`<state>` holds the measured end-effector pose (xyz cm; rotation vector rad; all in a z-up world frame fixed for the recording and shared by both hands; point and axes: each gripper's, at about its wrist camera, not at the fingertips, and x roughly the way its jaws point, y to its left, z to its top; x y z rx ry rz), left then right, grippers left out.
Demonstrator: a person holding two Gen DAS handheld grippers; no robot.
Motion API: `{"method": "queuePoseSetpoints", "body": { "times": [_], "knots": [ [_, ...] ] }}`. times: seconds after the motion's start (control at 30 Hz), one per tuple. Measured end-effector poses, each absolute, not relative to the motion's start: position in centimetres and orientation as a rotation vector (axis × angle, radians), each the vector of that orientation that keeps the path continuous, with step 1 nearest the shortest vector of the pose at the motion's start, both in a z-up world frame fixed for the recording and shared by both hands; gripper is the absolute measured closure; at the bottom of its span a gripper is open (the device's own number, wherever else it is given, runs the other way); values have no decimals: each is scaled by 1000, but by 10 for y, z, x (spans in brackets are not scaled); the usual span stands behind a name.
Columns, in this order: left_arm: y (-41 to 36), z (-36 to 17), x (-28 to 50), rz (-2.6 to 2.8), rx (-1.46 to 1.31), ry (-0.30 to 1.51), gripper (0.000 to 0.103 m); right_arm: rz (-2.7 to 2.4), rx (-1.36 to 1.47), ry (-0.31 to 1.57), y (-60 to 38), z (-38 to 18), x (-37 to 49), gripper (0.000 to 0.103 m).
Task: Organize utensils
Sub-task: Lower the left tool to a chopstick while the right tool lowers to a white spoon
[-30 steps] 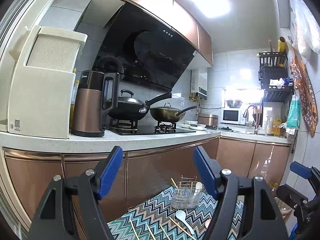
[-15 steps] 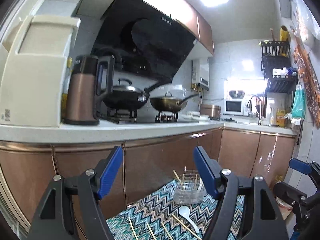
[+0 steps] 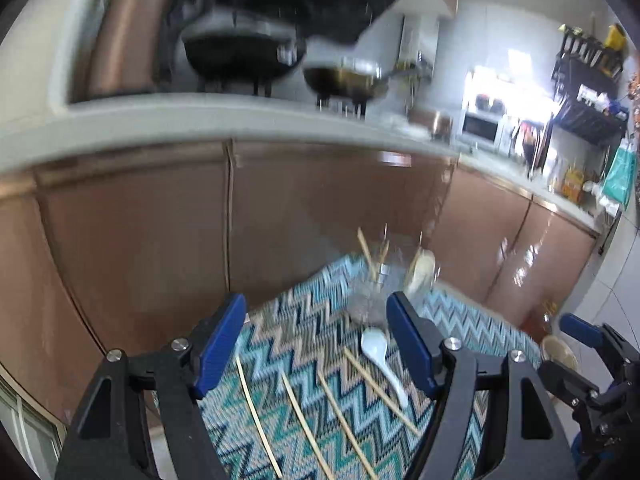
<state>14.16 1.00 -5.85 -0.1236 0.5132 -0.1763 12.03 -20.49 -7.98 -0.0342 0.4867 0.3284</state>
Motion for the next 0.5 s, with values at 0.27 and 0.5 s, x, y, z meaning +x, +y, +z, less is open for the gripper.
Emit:
{"method": "queuePoseSetpoints", "body": {
  "times": [0.27,0.5],
  "knots": [
    [14,-129,208,-212,-186,856,33,470,23,742,-200,-132,195,48],
    [12,-190,256,-210,-230,1121,46,564,27,969,-172,-187,260,69]
  ]
}}
